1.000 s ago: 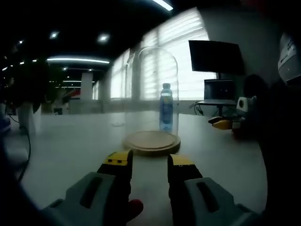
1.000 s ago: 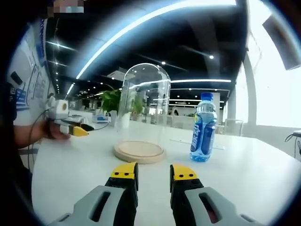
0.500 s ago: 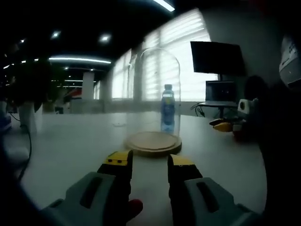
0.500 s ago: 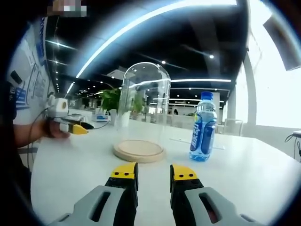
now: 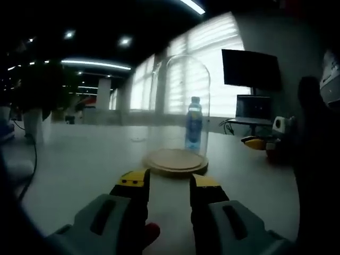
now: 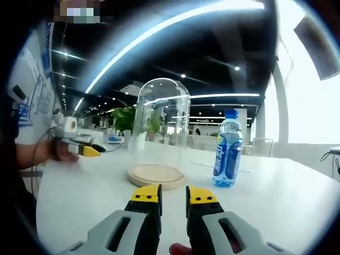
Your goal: Open the cover put in the Mizone put the cover back on
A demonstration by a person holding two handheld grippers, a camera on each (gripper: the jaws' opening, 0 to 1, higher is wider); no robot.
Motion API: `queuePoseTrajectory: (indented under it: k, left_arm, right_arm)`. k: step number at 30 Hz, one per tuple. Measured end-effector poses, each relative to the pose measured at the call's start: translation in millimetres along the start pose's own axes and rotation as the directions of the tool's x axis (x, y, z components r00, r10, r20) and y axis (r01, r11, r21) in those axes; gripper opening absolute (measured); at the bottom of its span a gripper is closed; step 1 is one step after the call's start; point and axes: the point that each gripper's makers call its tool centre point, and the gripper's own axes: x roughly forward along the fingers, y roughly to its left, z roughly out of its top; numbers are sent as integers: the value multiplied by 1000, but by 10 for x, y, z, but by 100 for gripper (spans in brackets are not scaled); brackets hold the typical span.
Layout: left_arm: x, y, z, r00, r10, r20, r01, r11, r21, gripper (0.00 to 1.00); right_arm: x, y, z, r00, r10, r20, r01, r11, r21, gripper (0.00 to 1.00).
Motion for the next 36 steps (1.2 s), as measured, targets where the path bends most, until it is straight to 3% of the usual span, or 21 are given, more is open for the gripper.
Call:
queuePoseTrajectory:
  k: [7,17,23,31,34,36]
  left_arm:
    - [10,-41,-9,1000,-16,-6,17,999,31,23]
    - [10,-10,19,1000,-14,15,14,1000,15,22]
    - [11,40,-12,1000,2,-2,-2,1000,-8,25]
    - [6,46,-11,1000,11,-5,-11,1000,11,26]
    - [6,39,-9,1000,6,-6,-6,1000,3,25]
    - [11,29,-23,1000,5,-14,-5,1000,9,25]
  right_arm:
    - [-3,32,-15,1000,26,-13,-26,1000,-2,4]
    - [-9,-29,-21,1000,20,-23,-20,1000,23,4]
    - [-14,-22,-1,1000,29,-12,-28,999,36,1]
    - [-19,36,47,998,53,16,-53,999,-4,0]
    - [-14,6,48,999,37,18,-37,999,-28,0]
    - [-19,-33,33,1000,17,15,-17,1000,-1,0]
